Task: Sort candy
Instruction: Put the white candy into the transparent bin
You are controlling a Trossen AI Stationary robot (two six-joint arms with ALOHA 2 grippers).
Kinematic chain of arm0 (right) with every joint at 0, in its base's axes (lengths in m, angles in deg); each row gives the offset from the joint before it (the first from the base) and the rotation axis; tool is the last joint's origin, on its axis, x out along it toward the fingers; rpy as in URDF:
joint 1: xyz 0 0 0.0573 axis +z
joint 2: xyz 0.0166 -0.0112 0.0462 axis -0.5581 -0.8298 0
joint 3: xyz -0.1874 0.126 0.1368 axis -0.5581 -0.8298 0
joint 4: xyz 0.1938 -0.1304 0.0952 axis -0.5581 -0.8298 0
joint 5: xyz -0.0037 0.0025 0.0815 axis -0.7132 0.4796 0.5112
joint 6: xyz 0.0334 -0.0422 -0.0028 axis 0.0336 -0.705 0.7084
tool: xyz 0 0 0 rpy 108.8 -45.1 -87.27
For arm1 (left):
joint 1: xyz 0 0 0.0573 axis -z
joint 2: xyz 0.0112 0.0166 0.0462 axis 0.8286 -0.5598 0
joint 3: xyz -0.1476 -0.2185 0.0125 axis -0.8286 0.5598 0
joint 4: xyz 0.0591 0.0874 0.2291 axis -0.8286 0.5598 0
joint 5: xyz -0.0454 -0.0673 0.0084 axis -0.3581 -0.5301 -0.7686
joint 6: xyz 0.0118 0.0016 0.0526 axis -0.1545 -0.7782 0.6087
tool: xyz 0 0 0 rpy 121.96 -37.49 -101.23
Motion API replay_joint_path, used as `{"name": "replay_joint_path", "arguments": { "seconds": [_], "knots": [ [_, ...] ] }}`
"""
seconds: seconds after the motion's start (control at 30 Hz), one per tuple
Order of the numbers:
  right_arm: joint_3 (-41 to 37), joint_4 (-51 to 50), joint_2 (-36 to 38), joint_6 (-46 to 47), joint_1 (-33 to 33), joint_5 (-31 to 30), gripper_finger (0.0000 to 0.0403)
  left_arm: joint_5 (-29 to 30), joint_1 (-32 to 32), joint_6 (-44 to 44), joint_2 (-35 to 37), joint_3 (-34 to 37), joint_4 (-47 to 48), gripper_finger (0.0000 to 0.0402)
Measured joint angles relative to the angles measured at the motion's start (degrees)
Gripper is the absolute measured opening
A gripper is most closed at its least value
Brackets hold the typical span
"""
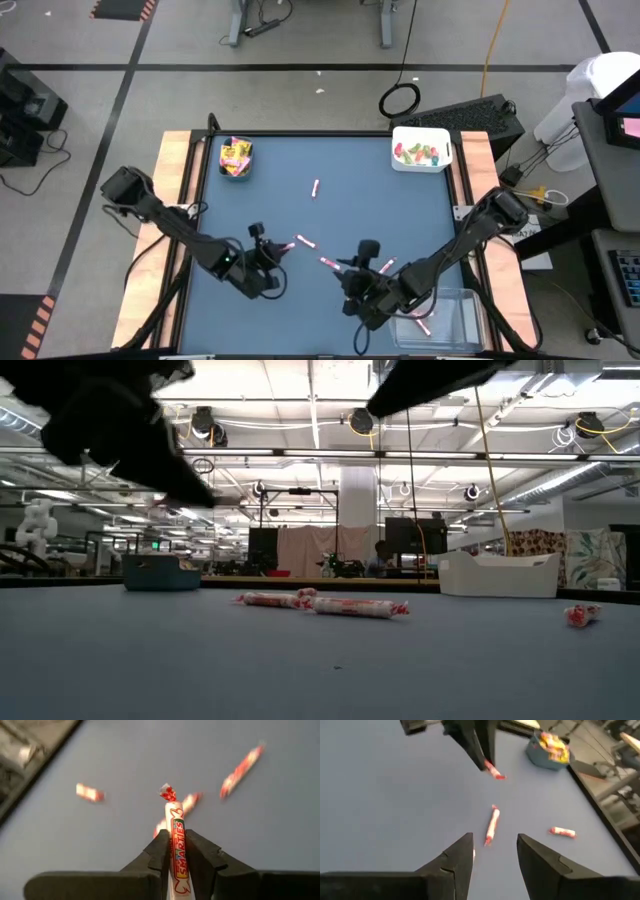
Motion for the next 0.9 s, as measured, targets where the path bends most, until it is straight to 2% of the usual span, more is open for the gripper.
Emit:
{"name": "replay_joint_path", "arguments": {
  "seconds": [0.2,0.53,0.73,0.9],
  "knots": [
    [0.0,1.5,1.7,-4.4,-1.1,2.3,0.0144,0.0,-1.8,15.3,4.5,-1.6,-8.3,0.0055],
    [0.0,4.0,0.4,-1.6,-0.8,2.3,0.0144,-1.8,-2.4,47.5,6.2,-1.6,-29.9,0.0055],
    [0.0,-4.4,2.8,0.4,1.5,3.8,0.0144,-1.8,-2.4,69.1,6.2,-1.6,-30.2,0.0055],
    [0.0,-6.4,5.2,0.5,3.1,3.8,0.0144,-1.6,-3.1,81.4,6.2,-1.6,-30.7,0.0055]
  ]
}}
